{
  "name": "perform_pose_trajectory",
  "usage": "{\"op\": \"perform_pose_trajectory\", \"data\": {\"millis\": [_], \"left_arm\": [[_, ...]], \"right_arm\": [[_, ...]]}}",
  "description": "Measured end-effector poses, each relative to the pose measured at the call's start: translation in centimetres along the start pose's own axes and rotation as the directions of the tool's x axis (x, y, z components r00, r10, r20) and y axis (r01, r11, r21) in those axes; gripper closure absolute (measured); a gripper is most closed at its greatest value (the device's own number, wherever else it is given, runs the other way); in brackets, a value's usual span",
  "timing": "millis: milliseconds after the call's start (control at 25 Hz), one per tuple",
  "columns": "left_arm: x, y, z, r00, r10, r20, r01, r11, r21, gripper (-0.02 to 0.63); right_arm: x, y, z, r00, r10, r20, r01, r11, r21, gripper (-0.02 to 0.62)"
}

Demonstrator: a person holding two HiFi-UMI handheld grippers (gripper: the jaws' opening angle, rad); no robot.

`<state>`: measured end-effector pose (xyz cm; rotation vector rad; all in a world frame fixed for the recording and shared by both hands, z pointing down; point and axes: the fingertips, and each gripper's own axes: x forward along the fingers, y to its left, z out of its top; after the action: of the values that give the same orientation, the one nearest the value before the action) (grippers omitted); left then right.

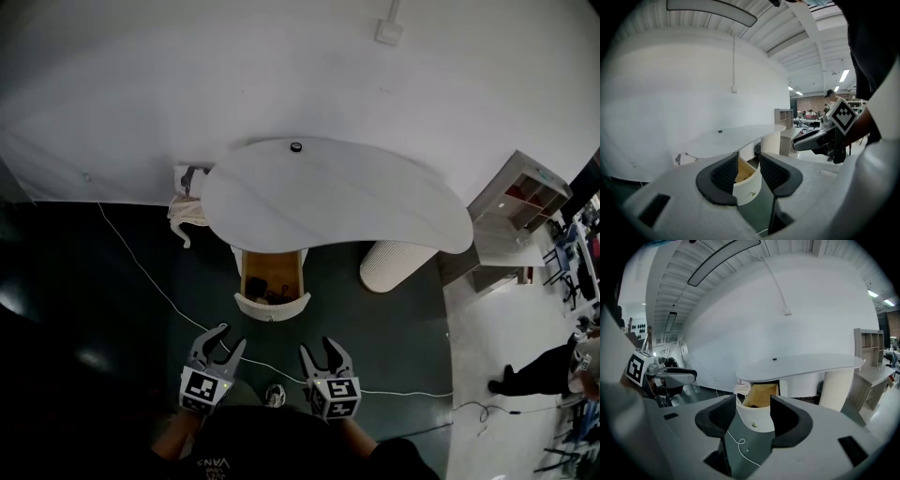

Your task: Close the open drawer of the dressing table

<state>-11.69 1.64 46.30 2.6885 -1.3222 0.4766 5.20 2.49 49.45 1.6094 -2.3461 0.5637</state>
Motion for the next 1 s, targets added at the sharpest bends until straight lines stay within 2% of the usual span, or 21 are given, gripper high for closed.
{"op": "perform_pose_trajectory", "data": {"millis": [280, 480, 760, 1000], "left_arm": [[2.2, 0.5, 0.0, 1.000, -0.024, -0.020, 0.024, 1.000, 0.003, 0.466], [4.5, 1.2, -0.2, 0.995, -0.096, -0.038, 0.097, 0.995, 0.025, 0.466], [7.8, 2.7, -0.4, 0.971, -0.223, -0.085, 0.229, 0.971, 0.068, 0.466], [10.1, 3.8, -0.6, 0.946, -0.302, -0.121, 0.314, 0.945, 0.097, 0.466]], "right_arm": [[1.8, -0.6, -1.1, 1.000, -0.008, -0.025, 0.009, 0.999, 0.036, 0.379], [3.4, -1.2, -1.7, 0.998, -0.052, -0.024, 0.052, 0.998, 0.037, 0.379], [5.7, -2.4, -2.9, 0.985, -0.167, -0.045, 0.170, 0.982, 0.084, 0.379], [8.3, -2.9, -4.5, 0.973, -0.217, -0.077, 0.223, 0.971, 0.082, 0.379]]}}
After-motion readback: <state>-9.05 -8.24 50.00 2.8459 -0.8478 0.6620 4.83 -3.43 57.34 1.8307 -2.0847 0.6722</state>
